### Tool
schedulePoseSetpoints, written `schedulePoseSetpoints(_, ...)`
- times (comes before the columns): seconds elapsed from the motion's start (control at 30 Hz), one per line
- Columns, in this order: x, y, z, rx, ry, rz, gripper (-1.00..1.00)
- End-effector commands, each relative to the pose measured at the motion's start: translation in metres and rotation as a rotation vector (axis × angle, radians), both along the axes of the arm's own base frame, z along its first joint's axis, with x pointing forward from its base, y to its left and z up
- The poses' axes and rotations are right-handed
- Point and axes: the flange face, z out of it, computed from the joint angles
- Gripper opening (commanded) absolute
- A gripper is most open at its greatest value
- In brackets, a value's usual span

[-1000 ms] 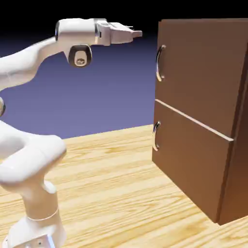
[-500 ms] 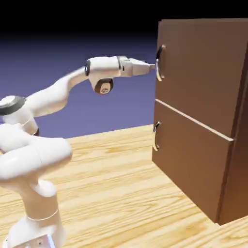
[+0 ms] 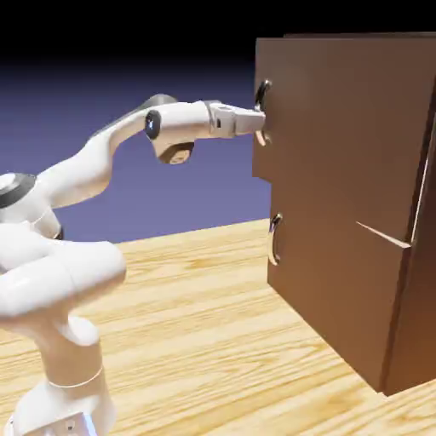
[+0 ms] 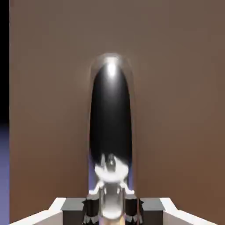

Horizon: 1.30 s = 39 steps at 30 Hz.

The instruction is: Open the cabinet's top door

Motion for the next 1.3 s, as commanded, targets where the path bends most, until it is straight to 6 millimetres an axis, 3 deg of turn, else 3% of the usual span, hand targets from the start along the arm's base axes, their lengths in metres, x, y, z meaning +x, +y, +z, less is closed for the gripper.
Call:
schedulePoseSetpoints(0.0, -0.01, -0.005, 0.0, 0.0, 0.0, 0.022, -1.0)
schedulePoseSetpoints(0.23, -0.075, -0.05, 0.0, 0.0, 0.0, 0.188, -1.0)
schedulePoseSetpoints(0.53, -0.15, -0.125, 0.0, 0.0, 0.0, 0.409, -1.0)
schedulePoseSetpoints(0.83, -0.189, -0.183, 0.0, 0.0, 0.0, 0.554, -1.0)
schedulePoseSetpoints(1.27, -0.226, -0.264, 0.0, 0.0, 0.0, 0.74, -1.0)
